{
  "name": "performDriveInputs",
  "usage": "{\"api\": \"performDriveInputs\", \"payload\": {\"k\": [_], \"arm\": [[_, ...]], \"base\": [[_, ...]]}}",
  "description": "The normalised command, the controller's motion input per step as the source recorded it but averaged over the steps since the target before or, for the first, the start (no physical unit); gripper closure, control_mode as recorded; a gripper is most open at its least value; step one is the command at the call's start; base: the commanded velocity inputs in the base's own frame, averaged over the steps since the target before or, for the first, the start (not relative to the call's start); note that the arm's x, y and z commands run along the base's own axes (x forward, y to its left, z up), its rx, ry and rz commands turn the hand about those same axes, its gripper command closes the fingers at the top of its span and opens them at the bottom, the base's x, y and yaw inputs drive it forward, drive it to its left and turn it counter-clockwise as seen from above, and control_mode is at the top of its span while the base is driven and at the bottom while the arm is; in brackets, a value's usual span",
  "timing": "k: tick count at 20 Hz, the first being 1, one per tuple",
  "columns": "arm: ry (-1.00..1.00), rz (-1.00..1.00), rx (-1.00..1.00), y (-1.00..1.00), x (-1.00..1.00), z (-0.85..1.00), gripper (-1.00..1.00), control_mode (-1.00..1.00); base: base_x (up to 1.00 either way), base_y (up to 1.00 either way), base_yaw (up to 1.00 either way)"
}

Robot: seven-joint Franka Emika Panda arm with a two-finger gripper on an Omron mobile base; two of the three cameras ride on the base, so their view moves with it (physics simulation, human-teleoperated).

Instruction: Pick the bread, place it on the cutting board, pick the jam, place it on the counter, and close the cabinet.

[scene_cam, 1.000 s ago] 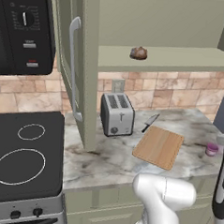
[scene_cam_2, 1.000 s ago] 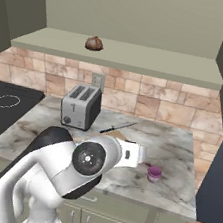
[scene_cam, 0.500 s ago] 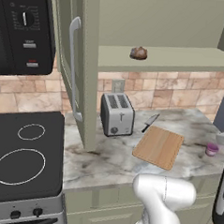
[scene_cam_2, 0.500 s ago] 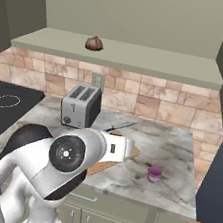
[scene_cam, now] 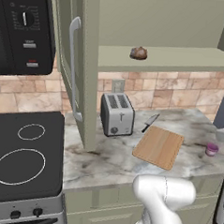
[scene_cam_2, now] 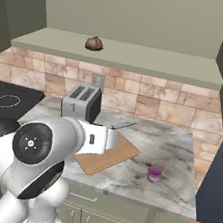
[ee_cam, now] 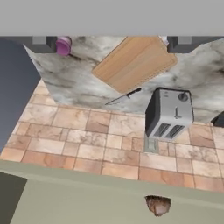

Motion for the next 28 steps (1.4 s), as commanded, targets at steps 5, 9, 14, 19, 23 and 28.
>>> {"api": "performDriveInputs", "payload": {"k": [5, 9, 14, 19, 23, 28], "arm": [[0.0, 0.0, 0.05, 0.22, -0.25, 0.47, -1.0, -1.0], [0.0, 0.0, 0.04, 0.19, -0.23, 0.49, -1.0, -1.0], [0.0, 0.0, 0.03, 0.16, -0.27, 0.49, -1.0, -1.0], [0.0, 0.0, 0.0, 0.24, -0.15, 0.19, -1.0, -1.0], [0.0, 0.02, 0.0, 0.26, 0.0, 0.01, -1.0, -1.0], [0.0, 0.03, 0.0, 0.22, 0.01, 0.0, -1.0, -1.0]], "base": [[0.0, 0.0, 0.0], [0.0, 0.0, 0.0], [0.0, 0.0, 0.0], [0.0, 0.0, 0.0], [0.0, 0.0, 0.0], [0.0, 0.0, 0.0]]}}
